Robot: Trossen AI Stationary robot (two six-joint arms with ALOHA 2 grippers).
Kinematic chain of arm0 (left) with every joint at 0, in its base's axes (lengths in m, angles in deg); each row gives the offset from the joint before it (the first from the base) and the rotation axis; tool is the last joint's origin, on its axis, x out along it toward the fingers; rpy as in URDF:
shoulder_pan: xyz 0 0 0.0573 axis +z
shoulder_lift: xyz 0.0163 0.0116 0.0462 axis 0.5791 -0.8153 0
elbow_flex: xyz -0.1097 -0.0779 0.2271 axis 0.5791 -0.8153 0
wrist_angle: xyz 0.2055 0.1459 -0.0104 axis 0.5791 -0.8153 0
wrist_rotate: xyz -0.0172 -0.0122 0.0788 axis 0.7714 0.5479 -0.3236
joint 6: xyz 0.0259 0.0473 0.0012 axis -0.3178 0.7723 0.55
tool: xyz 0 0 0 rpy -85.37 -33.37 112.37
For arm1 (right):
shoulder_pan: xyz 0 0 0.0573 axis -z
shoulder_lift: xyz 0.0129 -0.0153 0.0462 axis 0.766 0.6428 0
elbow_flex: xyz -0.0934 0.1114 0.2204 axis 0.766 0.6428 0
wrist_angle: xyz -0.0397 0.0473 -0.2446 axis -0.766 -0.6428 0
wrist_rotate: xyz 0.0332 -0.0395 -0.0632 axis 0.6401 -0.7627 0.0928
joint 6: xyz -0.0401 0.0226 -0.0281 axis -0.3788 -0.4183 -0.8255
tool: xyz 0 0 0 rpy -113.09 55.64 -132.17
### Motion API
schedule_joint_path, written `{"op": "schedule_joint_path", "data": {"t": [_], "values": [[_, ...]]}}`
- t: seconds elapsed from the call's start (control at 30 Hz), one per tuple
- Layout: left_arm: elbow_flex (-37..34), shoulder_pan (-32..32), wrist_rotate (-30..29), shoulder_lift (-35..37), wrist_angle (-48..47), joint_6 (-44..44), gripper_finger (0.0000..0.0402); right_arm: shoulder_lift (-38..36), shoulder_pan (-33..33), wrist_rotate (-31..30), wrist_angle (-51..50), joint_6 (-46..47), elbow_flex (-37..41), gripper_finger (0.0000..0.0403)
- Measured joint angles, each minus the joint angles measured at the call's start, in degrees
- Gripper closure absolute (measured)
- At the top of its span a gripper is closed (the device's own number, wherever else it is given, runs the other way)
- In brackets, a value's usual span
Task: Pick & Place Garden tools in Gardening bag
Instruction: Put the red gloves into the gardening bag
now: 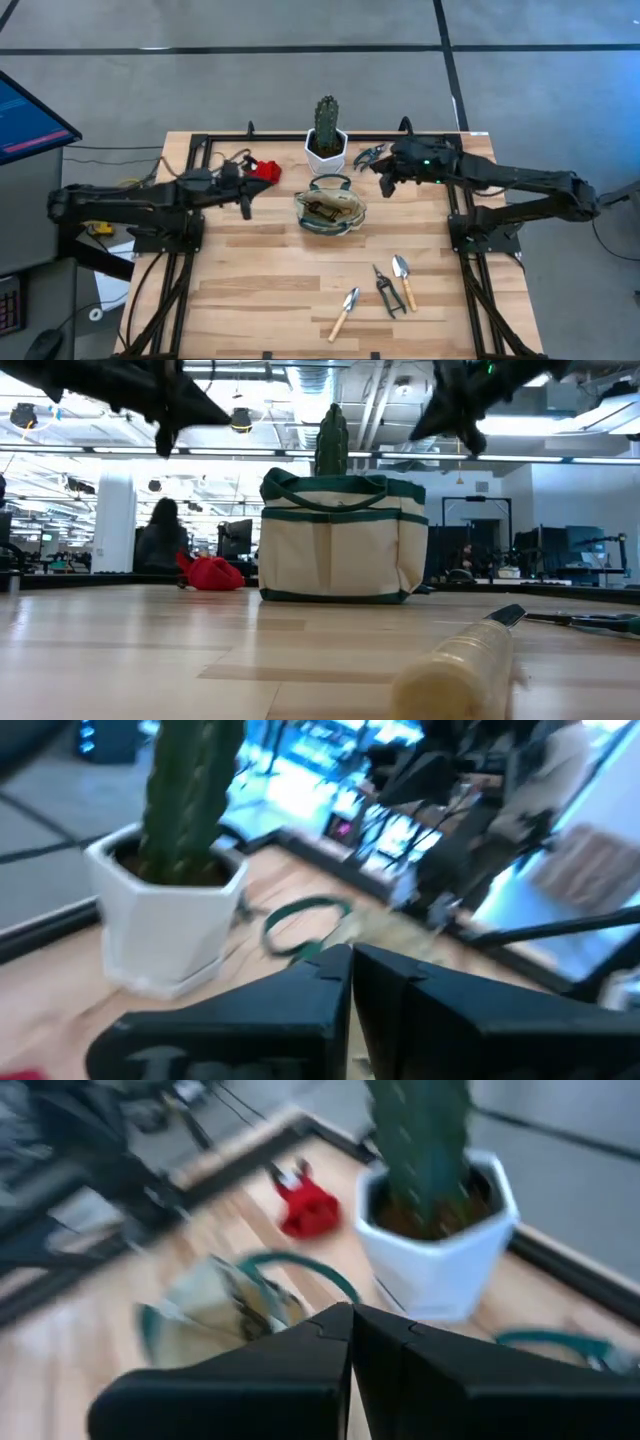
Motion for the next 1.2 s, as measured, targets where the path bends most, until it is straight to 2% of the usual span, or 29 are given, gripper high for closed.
{"op": "schedule_joint_path", "data": {"t": [0.27,0.37,0.5,0.7,0.97,1.07,1.2], "values": [[0.0,0.0,2.16,7.39,0.12,-3.31,0.0399,-4.77,-6.21,0.08,0.5,0.01,-2.58,0.0403],[0.11,0.0,2.22,7.7,-0.21,-3.32,0.0399,-5.43,-8.61,0.03,0.11,0.03,-2.58,0.0403],[4.11,0.0,5.01,5.69,-7.08,-2.89,0.0399,-5.55,-11.78,-0.12,0.13,0.1,-2.58,0.0403],[15.48,1.03,6.02,-0.58,-20.14,7.46,0.0399,-5.55,-15.49,-0.54,0.32,1.79,-2.58,0.0403],[28.53,11.34,5.7,-8.01,-42.46,20.87,0.0399,-6.94,-20.34,-1.19,0.35,2.17,-2.57,0.0403],[30.63,15.66,5.68,-10.79,-45.74,25.93,0.0399,-7.17,-21.89,-3.15,0.77,3.49,-2.58,0.0403],[33.97,20.22,5.7,-14.9,-45.53,31.46,0.0399,-7.1,-23.4,-3.49,0.58,4.81,-2.58,0.0403]]}}
